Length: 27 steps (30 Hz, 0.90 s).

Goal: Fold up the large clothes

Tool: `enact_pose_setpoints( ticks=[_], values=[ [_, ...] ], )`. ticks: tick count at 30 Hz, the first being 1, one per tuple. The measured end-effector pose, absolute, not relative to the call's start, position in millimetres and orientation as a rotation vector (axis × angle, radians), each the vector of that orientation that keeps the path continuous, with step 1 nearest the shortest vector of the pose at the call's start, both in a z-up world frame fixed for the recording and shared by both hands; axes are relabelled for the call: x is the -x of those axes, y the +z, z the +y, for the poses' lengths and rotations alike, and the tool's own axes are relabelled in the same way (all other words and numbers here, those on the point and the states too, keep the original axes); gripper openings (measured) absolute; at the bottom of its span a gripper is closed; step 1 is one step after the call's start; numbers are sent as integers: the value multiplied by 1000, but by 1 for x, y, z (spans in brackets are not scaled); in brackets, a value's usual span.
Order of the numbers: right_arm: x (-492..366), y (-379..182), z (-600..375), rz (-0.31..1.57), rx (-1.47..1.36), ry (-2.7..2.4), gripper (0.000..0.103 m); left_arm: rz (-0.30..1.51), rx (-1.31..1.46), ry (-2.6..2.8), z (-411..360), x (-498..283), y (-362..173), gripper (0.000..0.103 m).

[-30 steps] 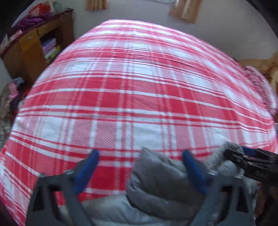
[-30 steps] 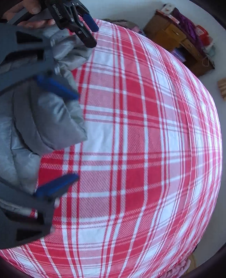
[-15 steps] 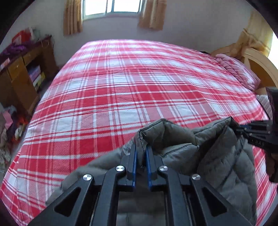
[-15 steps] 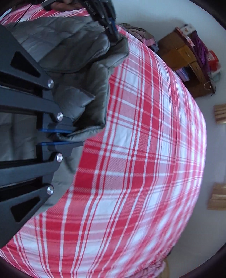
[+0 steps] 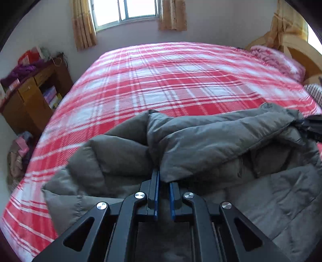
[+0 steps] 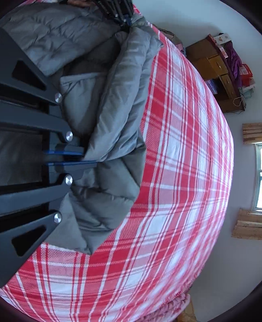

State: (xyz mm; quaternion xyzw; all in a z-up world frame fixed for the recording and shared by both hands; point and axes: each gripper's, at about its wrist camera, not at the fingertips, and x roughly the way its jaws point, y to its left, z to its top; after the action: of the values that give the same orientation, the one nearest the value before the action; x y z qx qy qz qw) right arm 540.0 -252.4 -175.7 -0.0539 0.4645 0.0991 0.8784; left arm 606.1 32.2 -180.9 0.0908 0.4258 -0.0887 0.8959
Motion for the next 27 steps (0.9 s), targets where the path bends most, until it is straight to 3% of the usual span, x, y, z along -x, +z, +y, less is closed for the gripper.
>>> enact_pose_setpoints(
  ticks=[6, 12, 13, 14, 16, 17, 18, 27],
  values=[
    [-541, -194, -246, 971, 196, 169, 5, 887, -258, -185, 26, -598, -192, 8],
    [-533, -186, -254, 945, 149, 191, 6, 848, -267, -168, 22, -578, -167, 9],
    [-530, -183, -256, 936, 146, 196, 12, 833, -279, -167, 22, -572, -160, 9],
    [-528, -178, -260, 930, 137, 204, 17, 830, -282, -166, 22, -570, -156, 13],
    [-525, -171, -264, 924, 129, 208, 31, 814, -283, -170, 24, -560, -143, 40],
    [-523, -167, -267, 917, 124, 212, 42, 792, -287, -162, 27, -555, -137, 72],
    [-520, -163, -270, 913, 119, 216, 47, 759, -290, -139, 30, -550, -131, 91],
    [-516, -127, -281, 818, 24, 164, 50, 677, -88, 28, 40, -596, -100, 92]
  ],
)
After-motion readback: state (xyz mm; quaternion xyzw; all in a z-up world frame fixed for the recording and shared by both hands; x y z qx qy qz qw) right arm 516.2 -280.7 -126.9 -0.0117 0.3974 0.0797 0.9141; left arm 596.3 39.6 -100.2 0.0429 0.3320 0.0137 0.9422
